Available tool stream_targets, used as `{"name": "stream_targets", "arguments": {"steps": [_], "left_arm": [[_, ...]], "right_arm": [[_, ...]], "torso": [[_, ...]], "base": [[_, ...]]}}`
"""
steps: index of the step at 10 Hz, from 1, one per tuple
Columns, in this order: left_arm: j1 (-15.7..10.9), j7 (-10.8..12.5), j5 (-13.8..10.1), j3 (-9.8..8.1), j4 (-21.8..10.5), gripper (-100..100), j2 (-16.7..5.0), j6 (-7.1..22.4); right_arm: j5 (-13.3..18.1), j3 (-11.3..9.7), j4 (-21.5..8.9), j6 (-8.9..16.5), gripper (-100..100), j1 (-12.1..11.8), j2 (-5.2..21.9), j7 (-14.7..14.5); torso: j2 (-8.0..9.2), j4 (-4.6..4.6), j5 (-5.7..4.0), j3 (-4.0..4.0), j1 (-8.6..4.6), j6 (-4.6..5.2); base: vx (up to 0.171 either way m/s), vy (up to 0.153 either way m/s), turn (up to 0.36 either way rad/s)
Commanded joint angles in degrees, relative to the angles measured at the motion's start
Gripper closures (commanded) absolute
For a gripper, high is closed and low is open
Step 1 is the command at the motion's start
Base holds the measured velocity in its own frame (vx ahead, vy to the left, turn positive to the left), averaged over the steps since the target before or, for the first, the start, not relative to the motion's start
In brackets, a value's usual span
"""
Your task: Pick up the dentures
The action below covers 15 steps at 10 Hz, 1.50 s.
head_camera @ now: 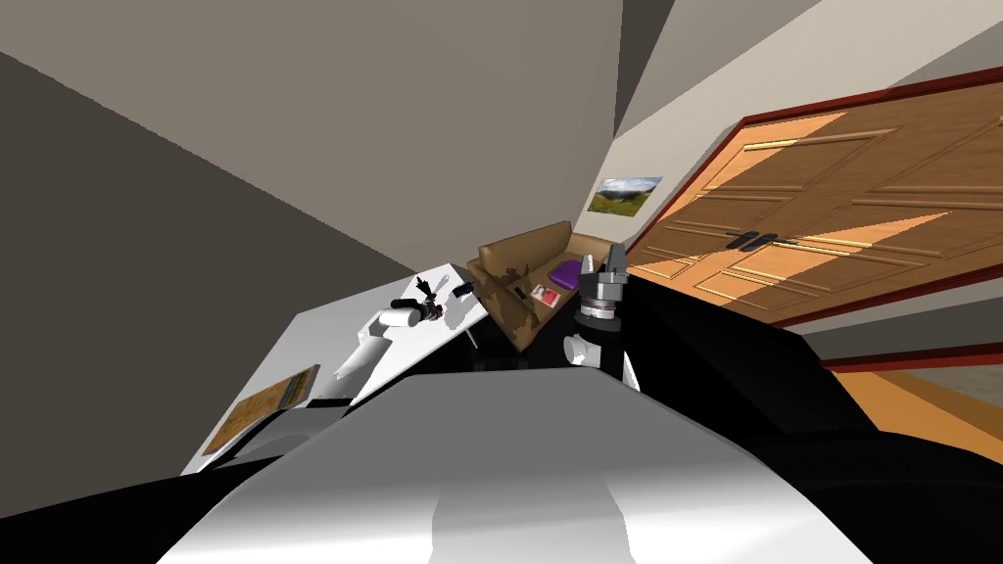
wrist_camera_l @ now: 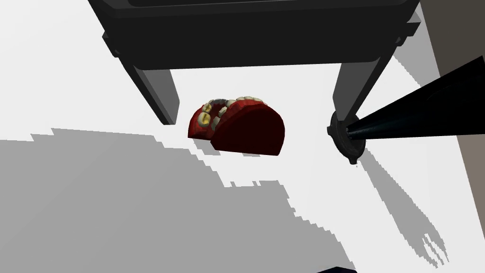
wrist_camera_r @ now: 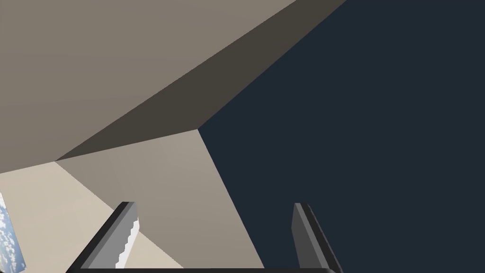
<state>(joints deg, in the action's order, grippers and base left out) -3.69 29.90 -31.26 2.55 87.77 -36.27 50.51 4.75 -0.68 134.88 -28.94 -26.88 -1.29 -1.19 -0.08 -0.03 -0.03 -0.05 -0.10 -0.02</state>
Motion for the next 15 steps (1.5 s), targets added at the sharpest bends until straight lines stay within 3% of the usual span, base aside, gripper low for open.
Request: {"name": "stream_targets", "arguments": {"steps": [1, 3, 4, 5, 6, 9, 10, 14, 15], "left_arm": [[-0.9, 0.8, -0.7, 0.23, -1.3, -100, -0.8, 2.0], [-1.8, 1.4, -1.7, 0.37, -2.5, -100, -1.9, 4.0], [-1.5, 1.2, -1.3, 0.34, -2.0, -100, -1.5, 3.2], [-1.5, 1.3, -1.3, 0.35, -2.1, 0, -1.5, 3.4], [-1.6, 0.5, -0.7, 0.32, -3.9, -100, -0.4, 1.9], [-1.6, 0.2, -0.4, 0.28, -4.8, -100, 0.1, 1.3], [-1.6, 0.2, -0.3, 0.29, -4.9, 100, 0.2, 1.1], [-1.6, 0.2, -0.4, 0.3, -4.9, 100, 0.2, 1.2], [-1.6, 0.2, -0.4, 0.3, -4.9, 0, 0.2, 1.1]], "right_arm": [[0.0, 0.0, 0.0, 0.0, 0, 0.0, 0.0, 0.0], [0.0, 0.0, 0.0, 0.0, 0, 0.0, 0.0, 0.0], [0.0, 0.0, 0.0, 0.0, 0, 0.0, 0.0, 0.0], [0.0, 0.0, 0.0, 0.0, 0, 0.0, 0.0, 0.0], [0.0, 0.0, 0.0, 0.0, 0, 0.0, 0.0, 0.0], [0.0, 0.0, 0.0, 0.0, 0, 0.0, 0.0, 0.0], [0.0, 0.0, 0.0, 0.0, 0, 0.0, 0.0, 0.0], [0.0, 0.0, 0.0, 0.0, 0, 0.0, 0.0, 0.0], [0.0, 0.0, 0.0, 0.0, 0, 0.0, 0.0, 0.0]], "torso": [[0.0, 0.0, 0.0, 0.0, 0.0, 0.0], [-0.01, 0.0, 0.01, -0.01, 0.03, 0.0], [0.01, 0.0, 0.01, 0.0, 0.04, 0.0], [0.05, 0.01, 0.02, 0.03, 0.07, 0.0], [0.09, 0.02, 0.02, 0.05, 0.1, 0.0], [-0.05, -0.02, 0.05, -0.03, 0.18, 0.0], [0.02, 0.0, 0.04, 0.01, 0.15, -0.01], [0.09, 0.02, 0.03, 0.05, 0.13, 0.0], [0.1, 0.02, 0.03, 0.05, 0.13, 0.0]], "base": [[0.032, -0.028, -0.002], [0.025, -0.02, -0.004], [0.01, -0.008, 0.0], [0.0, 0.0, 0.0], [0.029, 0.007, -0.03], [0.035, 0.014, -0.019], [0.0, 0.0, 0.0], [0.0, 0.0, 0.0], [0.0, 0.0, 0.0]]}}
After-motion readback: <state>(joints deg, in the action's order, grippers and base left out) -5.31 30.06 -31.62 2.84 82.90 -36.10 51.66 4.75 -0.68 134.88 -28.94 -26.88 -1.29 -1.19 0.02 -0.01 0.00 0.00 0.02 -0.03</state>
